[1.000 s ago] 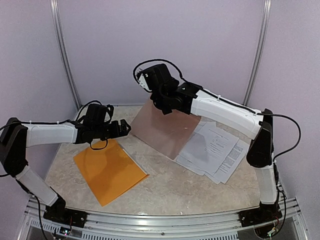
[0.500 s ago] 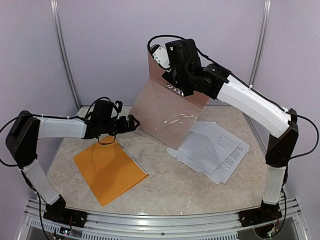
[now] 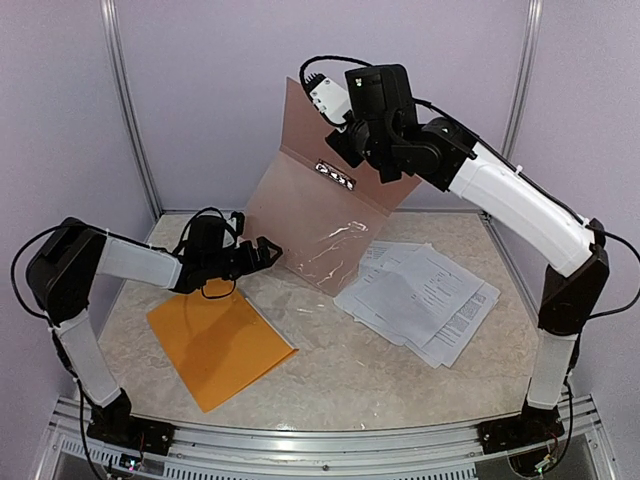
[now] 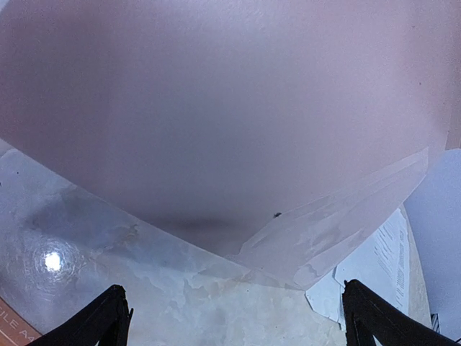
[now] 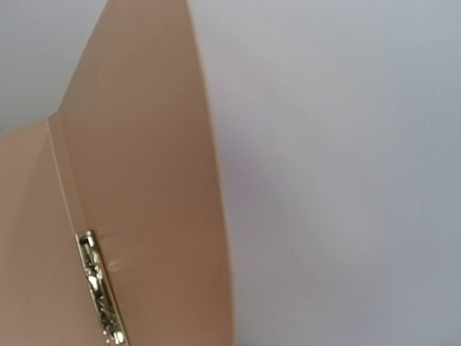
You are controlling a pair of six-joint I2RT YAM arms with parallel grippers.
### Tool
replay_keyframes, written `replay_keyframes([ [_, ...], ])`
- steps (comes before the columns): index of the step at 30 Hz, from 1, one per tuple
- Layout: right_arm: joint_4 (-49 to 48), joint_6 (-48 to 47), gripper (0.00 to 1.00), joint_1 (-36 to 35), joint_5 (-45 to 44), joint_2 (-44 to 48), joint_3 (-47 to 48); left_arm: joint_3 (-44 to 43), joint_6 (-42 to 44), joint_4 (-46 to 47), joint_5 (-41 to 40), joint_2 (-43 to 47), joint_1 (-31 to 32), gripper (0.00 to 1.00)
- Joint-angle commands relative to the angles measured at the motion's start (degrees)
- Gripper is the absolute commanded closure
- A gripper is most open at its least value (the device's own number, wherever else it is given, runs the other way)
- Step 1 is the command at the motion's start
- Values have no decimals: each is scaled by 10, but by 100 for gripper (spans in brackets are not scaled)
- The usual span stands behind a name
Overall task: Put the files into the folder
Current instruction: Open the folder at the center of the board.
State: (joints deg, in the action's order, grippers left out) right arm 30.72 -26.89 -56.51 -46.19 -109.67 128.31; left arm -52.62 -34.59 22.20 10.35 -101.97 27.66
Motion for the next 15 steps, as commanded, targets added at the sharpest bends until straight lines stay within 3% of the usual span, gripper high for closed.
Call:
replay_keyframes([
  [1,-7,15,100,-3,5,21,25,23,-37,109,34,-47,-19,1],
  [8,-5,21,100,0,9,20,26,23,-74,269,80,-124,-31,1],
  [15,3,31,100,3,17,18,27,-41,-92,315,127,-198,-41,1],
])
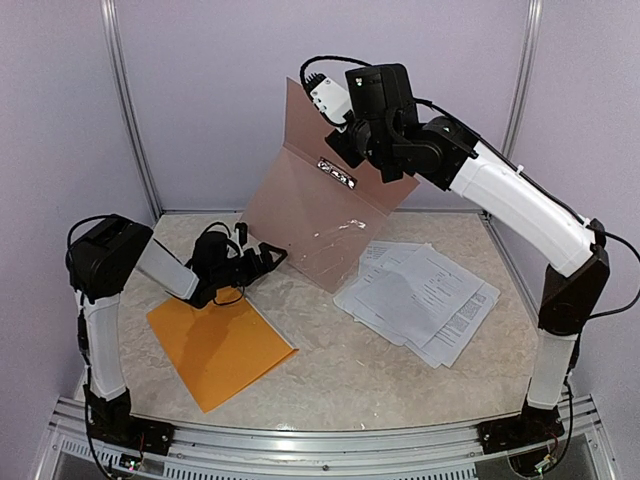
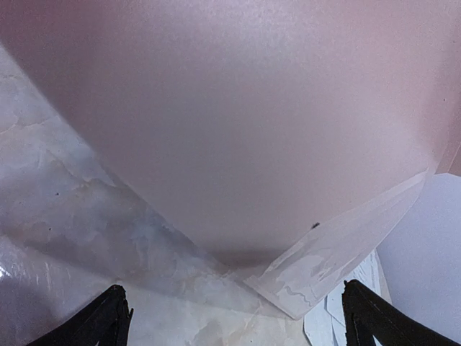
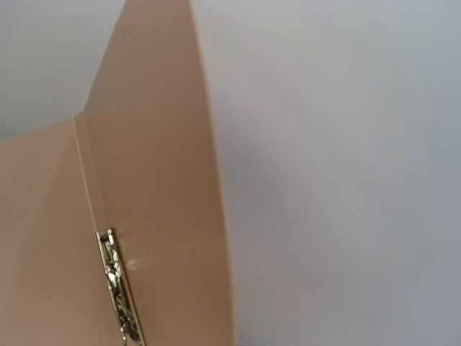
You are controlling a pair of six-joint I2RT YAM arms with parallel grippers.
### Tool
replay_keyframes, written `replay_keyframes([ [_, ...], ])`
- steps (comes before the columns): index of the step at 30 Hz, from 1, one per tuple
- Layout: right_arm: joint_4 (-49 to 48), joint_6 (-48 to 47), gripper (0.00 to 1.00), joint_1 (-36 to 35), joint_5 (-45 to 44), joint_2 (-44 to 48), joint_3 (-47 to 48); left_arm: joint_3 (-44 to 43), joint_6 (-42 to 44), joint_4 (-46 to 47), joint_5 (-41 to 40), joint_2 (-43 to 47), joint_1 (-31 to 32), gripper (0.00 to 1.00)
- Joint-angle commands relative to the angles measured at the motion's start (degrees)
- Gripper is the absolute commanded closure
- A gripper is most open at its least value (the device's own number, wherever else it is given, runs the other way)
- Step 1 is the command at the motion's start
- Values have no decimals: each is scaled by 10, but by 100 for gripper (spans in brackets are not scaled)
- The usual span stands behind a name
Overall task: Put the files into the folder
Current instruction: Open the folder at the center of the board.
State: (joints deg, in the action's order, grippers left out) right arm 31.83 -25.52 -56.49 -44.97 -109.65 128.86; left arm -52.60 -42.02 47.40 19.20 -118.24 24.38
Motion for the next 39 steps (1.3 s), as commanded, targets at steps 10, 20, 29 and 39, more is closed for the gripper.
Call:
replay_keyframes([
  [10,2,27,100,7,7,18,23,-127,-40,97,82,-103,-11,11],
  [20,19,35,100,19,-15,18,21,-67,-53,142,106,-59,-13,73],
  [29,41,59,100,36,-41,46,-27,-6,34,-62,105,140,-8,100],
  [39,49,130,100,80,8,126,-137,-58,117,-457,69,362,-10,100],
])
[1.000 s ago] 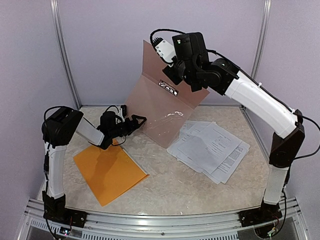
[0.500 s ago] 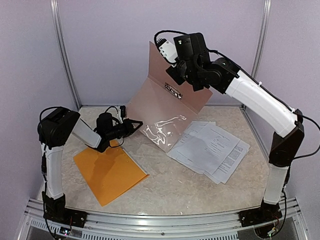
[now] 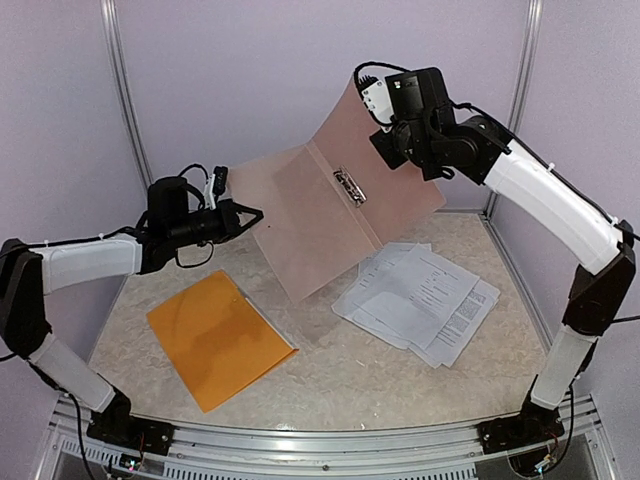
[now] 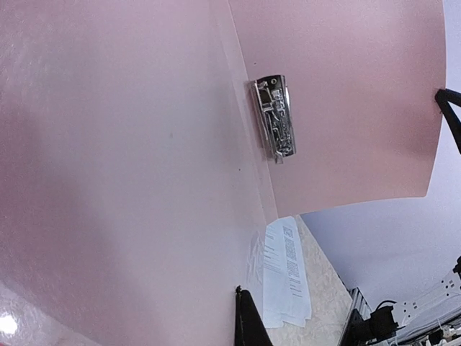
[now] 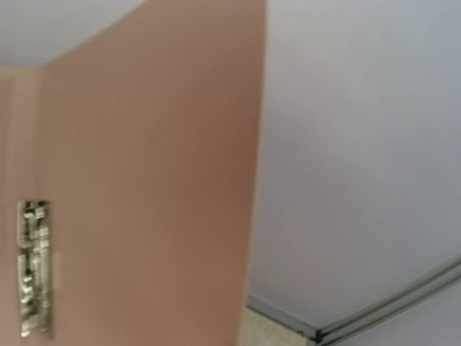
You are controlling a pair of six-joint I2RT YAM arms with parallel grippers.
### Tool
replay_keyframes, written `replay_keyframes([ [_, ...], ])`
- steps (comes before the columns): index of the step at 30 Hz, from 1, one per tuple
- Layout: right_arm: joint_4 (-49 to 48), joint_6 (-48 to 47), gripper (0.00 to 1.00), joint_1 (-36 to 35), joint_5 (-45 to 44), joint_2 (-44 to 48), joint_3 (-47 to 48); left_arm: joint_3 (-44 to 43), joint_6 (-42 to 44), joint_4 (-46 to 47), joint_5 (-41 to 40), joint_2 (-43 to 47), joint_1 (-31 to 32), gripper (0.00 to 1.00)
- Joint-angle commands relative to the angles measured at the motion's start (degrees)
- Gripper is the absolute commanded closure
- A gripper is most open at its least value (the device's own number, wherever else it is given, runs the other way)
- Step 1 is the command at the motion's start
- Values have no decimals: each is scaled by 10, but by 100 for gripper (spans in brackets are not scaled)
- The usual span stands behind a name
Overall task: Put the files into the folder
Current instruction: Open the folder at the center of the board, then pass from the right arm to the left
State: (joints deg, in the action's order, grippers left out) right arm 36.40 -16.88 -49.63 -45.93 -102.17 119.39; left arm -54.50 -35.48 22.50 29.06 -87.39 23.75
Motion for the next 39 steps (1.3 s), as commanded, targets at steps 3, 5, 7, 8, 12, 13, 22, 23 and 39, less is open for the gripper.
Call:
replay_keyframes([
  [3,10,79,100,16,36,86,-113,-55,74,-347,-64,101,-5,100],
  [5,19,113,100,19,45,103,-155,-58,85,-412,-89,132,-6,100],
  [7,29,142,100,21,57,119,-198,-66,83,-473,-109,155,-9,100],
  [8,34,159,100,21,63,126,-222,-72,78,-505,-112,167,-13,100],
  [12,23,233,100,23,118,166,-329,-80,73,-597,-114,195,-22,100],
  [13,13,251,100,23,140,178,-360,-78,72,-614,-118,199,-24,100],
  [22,-38,358,100,25,220,257,-571,-16,39,-602,-106,188,-35,100],
  [23,-33,361,100,28,215,260,-580,-6,36,-587,-100,181,-35,100],
  [39,9,392,100,51,236,310,-658,-19,88,-548,-102,18,-12,100],
])
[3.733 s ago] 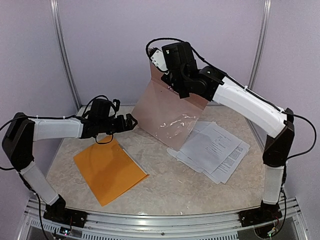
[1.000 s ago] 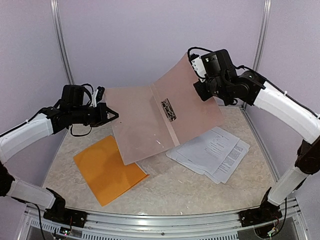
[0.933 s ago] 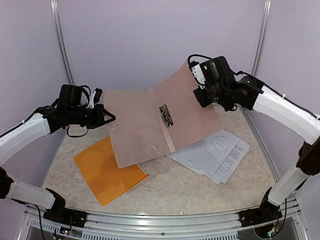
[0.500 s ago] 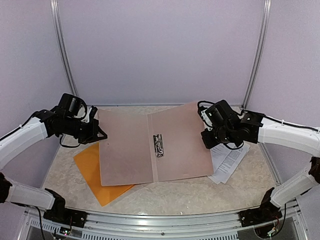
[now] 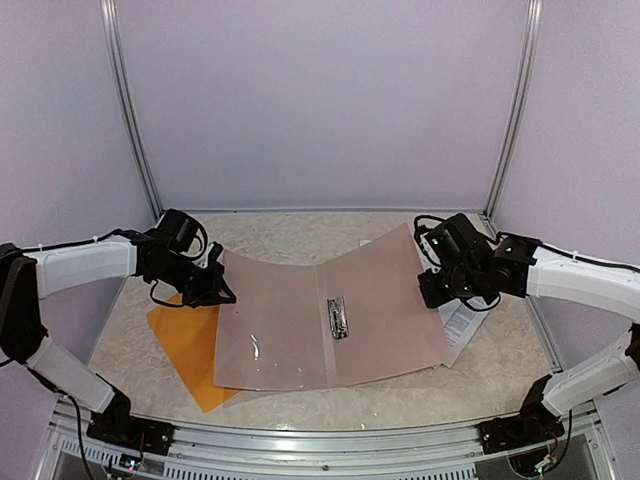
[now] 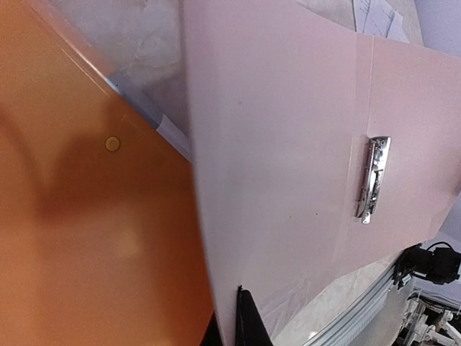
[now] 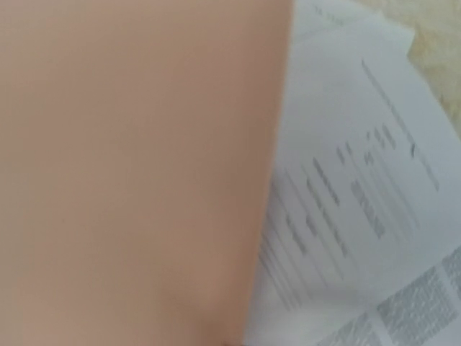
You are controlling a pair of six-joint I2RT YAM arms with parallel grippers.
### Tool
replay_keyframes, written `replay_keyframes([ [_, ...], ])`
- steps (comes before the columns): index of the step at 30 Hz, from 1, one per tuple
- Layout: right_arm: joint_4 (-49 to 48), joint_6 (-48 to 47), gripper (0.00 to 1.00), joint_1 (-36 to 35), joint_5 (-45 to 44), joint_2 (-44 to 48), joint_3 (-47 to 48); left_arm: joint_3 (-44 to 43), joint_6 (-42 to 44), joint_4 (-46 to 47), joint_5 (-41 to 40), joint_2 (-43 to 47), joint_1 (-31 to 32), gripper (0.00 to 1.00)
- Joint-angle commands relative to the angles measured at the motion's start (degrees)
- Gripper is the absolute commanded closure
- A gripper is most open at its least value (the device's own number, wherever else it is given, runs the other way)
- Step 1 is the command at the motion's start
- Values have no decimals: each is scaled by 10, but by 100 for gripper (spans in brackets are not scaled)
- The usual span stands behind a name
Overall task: Put the files into the folder
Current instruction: Pass from the right arm to the left, then place the folder at the center of the board.
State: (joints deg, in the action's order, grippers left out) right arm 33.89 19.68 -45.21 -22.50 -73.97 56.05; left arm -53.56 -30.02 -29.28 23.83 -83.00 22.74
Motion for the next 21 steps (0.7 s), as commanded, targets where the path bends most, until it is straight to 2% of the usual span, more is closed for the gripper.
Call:
replay_keyframes([
  [1,36,29,96,7,6,34,-31,-34,42,-42,-57,-32,-4,100],
  [4,45,37,77,7,14,49,-42,-41,58,-65,-83,-32,-8,100],
  [6,55,37,68,7,8,61,-41,-48,67,-79,-104,-30,-9,100],
  [7,55,37,50,7,6,67,-40,-52,72,-85,-114,-28,-11,100],
  [8,53,36,45,7,0,72,-39,-57,76,-91,-121,-27,-13,100],
  [10,42,33,41,7,-9,80,-38,-67,86,-98,-125,-23,-20,100],
  [15,-21,40,38,14,-37,61,-60,-82,120,-100,-122,-27,-24,100],
  [21,-169,53,37,103,58,38,-134,-86,146,-100,-143,-48,-21,97],
])
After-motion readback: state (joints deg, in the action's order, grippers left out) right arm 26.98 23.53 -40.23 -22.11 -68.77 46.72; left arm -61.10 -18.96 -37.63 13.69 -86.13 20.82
